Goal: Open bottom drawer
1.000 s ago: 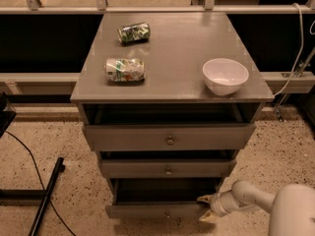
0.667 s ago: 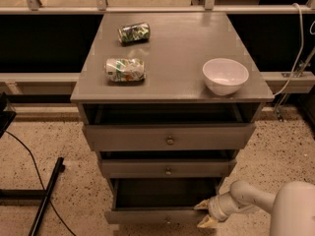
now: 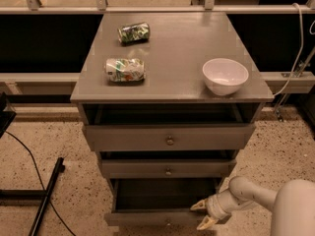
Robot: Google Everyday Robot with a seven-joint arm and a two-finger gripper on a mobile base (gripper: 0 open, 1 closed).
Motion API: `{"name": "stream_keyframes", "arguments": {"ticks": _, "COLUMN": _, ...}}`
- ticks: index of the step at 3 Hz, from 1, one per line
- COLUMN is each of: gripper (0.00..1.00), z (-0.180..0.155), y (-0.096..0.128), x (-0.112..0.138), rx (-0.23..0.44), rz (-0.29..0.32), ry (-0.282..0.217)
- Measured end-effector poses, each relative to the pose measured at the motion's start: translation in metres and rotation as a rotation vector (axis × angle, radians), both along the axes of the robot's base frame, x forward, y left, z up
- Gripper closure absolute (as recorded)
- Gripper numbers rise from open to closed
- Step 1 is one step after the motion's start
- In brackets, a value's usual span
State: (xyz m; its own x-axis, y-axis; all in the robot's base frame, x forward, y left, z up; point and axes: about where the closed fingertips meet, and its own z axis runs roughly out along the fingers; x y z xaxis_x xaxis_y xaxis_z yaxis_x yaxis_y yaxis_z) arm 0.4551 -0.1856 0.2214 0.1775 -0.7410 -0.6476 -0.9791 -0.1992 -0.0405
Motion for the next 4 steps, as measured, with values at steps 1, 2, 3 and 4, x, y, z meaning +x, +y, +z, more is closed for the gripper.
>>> {"name": "stream_keyframes", "arguments": {"ticks": 1, "gripper": 0.38, "z": 0.025, "y": -0.010, "x": 0.012, "rx": -0.016, "rz": -0.029, "ry": -0.087}}
{"name": "stream_keyframes", "arguments": {"ticks": 2, "gripper": 0.56, "z": 0.036, "y": -0.021, "x": 0.028, "rx": -0.050, "rz": -0.103, "ry": -0.156}}
{"name": "stream_keyframes", "arguments": {"ticks": 3, "gripper": 0.79, "z": 0.033, "y": -0.031, "x": 0.050, "rx": -0.088, "rz": -0.193, "ry": -0.210}}
{"name": "stream_keyframes", "arguments": {"ticks": 4, "gripper": 1.00, "z": 0.019, "y": -0.040, "x": 0.069, "rx": -0.133, "rz": -0.271, "ry": -0.255}}
